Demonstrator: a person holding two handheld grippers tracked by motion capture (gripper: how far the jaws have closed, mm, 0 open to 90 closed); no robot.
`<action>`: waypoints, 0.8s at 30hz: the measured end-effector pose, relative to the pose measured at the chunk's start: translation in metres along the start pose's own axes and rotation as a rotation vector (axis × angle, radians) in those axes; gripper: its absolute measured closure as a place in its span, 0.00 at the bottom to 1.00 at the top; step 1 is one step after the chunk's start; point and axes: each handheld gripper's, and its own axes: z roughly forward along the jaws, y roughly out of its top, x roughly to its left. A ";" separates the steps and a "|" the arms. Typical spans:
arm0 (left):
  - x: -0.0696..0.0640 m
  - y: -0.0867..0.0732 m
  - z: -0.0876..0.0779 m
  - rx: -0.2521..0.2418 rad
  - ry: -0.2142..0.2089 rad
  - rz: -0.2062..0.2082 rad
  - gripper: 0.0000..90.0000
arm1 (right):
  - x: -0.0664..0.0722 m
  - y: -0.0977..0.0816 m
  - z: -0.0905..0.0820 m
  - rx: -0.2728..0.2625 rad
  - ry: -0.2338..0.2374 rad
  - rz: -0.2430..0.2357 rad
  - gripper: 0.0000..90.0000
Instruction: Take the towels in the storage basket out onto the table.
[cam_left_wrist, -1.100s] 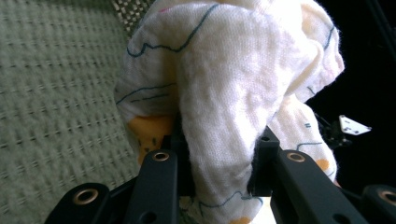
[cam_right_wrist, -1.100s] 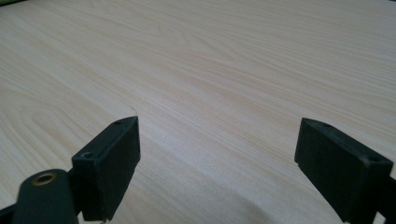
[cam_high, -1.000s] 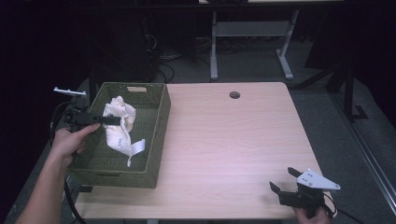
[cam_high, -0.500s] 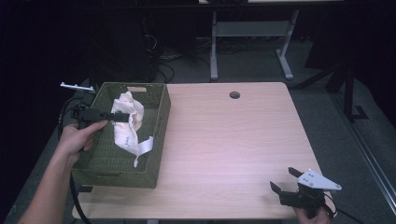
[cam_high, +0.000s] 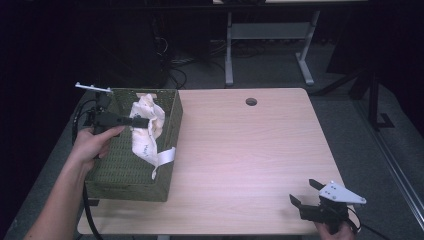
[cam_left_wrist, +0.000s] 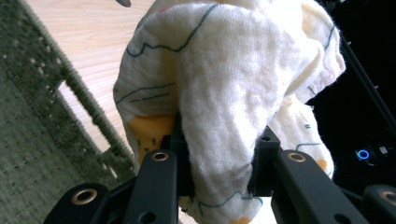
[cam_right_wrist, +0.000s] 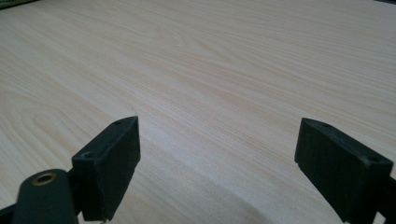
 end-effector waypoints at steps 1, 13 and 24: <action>-0.002 0.002 0.004 0.003 -0.008 0.009 0.77 | 0.000 0.000 0.000 0.001 0.000 0.000 0.15; -0.018 0.013 0.028 0.020 -0.032 0.038 0.77 | -0.001 0.000 -0.001 -0.005 0.002 0.001 0.15; -0.028 0.021 0.062 0.055 -0.048 0.047 0.77 | 0.000 0.001 -0.001 -0.007 0.007 0.002 0.15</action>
